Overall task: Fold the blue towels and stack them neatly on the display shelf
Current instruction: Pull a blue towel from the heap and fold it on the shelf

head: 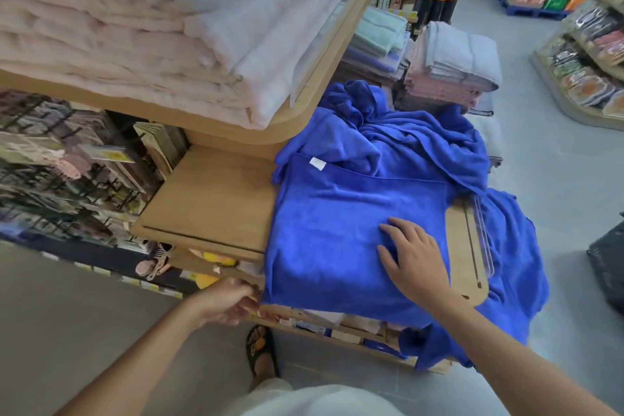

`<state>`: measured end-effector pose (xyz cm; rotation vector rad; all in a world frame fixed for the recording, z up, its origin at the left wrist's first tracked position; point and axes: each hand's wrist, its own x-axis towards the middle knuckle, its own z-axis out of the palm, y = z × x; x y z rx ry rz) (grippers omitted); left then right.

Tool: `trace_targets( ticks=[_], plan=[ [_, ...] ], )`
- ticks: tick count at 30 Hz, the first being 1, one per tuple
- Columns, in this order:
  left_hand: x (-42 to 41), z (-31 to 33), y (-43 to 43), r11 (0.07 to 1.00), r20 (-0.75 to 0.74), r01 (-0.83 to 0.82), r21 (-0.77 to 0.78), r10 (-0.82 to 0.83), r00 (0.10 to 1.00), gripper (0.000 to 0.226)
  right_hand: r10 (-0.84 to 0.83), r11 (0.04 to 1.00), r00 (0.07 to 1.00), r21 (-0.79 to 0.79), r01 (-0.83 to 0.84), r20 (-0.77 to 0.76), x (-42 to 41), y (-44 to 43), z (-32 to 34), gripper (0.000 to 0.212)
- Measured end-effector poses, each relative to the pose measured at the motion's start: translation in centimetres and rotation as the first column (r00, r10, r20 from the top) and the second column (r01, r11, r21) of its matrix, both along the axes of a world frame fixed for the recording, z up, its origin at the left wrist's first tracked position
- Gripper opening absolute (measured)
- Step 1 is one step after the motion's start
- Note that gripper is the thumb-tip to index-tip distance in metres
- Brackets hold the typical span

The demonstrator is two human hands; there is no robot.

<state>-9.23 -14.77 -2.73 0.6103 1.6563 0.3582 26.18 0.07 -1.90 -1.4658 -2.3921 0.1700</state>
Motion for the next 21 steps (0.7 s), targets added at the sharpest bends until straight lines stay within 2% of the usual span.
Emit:
trace_targets(
  ticks=[1,3,5,10,17,21],
  plan=[
    [0.5,-0.6,-0.3,0.996,0.098,-0.087,-0.006,0.087,0.991,0.025,0.005,1.000,1.000,0.001,-0.005,0.003,0.1,0.0,-0.1,0.050],
    [1.3,-1.1,-0.7,0.972,0.352,-0.225,-0.060,0.232,0.907,0.030,0.011,1.000,1.000,0.008,-0.011,0.004,0.1,0.0,-0.1,0.049],
    [1.3,-1.2,-0.9,0.943,0.465,-0.319,-0.092,0.324,0.824,0.029,0.007,1.000,1.000,0.014,-0.007,0.001,0.0,-0.1,-0.1,0.045],
    [0.7,-2.0,-1.7,0.889,0.507,-0.442,-0.118,0.436,0.743,0.016,0.000,1.000,1.000,-0.010,0.000,-0.007,-0.1,-0.2,0.1,0.042],
    [-1.1,-2.3,-2.9,0.782,0.698,-0.575,-0.238,0.550,0.459,0.023,-0.001,1.000,1.000,-0.027,0.001,-0.005,0.1,-0.3,0.2,0.043],
    [-1.1,-2.6,-3.3,0.730,0.613,-0.602,-0.324,0.647,0.454,0.022,0.001,1.000,1.000,-0.022,-0.001,-0.007,0.0,-0.2,0.1,0.044]
  ],
)
